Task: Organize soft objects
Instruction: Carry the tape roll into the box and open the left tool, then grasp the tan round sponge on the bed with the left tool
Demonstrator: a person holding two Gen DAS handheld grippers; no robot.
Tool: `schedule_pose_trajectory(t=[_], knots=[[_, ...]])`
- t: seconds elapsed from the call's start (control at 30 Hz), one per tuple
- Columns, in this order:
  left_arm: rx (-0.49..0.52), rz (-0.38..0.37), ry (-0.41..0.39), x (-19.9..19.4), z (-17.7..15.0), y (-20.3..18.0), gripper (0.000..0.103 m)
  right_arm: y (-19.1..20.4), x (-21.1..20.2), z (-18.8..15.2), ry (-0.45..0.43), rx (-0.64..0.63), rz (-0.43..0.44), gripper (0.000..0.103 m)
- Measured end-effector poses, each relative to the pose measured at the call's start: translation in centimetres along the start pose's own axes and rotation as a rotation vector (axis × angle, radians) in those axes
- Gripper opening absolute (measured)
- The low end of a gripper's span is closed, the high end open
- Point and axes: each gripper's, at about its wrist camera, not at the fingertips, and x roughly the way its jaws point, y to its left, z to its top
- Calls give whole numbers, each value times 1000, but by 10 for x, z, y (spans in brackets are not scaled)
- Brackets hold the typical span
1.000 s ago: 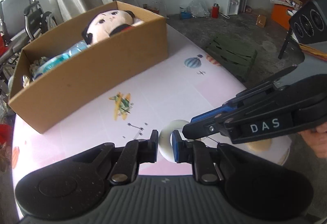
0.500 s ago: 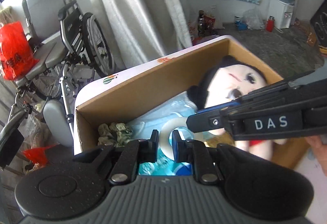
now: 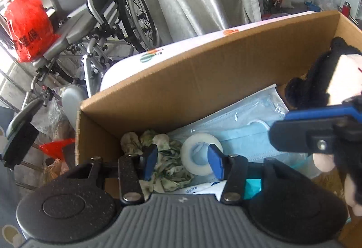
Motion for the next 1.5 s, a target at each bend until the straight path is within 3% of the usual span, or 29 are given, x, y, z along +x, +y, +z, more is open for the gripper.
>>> schedule_pose_trajectory(t=[0.07, 0.17, 0.23, 0.3, 0.37, 0.4, 0.53, 0.57, 0.7, 0.9, 1.1, 1.2, 1.33, 1.47, 1.5], knots=[[5, 38, -42, -18, -6, -2, 50, -2, -34, -11, -13, 7, 55, 13], [-27, 66, -87, -63, -21, -1, 48, -5, -120, -42, -84, -67, 93, 13], [26, 45, -168, -114, -43, -9, 49, -11, -180, -71, -138, -105, 64, 13], [74, -11, -247, -163, -74, -24, 49, -16, -241, -109, -200, -157, -56, 13], [98, -99, -282, -213, -117, -52, 49, -25, -284, -150, -256, -190, -172, 13], [106, -160, -285, -230, -137, -66, 49, -36, -302, -170, -266, -139, -189, 13], [163, -451, -223, -255, -208, -153, 46, -85, -347, -263, -319, 145, -150, 13], [206, -509, -206, -253, -226, -183, 46, -96, -351, -288, -323, 217, -155, 13], [289, -625, -128, -231, -283, -265, 46, -139, -349, -382, -274, 480, -172, 13], [196, -696, -70, -203, -317, -299, 41, -155, -334, -458, -240, 585, -70, 13], [104, -755, -29, -183, -327, -293, 35, -158, -309, -485, -182, 631, 21, 13], [130, -751, -41, -183, -331, -294, 37, -167, -298, -493, -198, 728, 48, 10], [251, -723, -115, -195, -341, -304, 49, -171, -289, -500, -222, 752, 99, 10], [238, -727, -125, -199, -342, -306, 47, -183, -284, -505, -237, 840, 160, 9], [219, -738, -120, -198, -341, -304, 39, -182, -283, -505, -239, 843, 159, 9]])
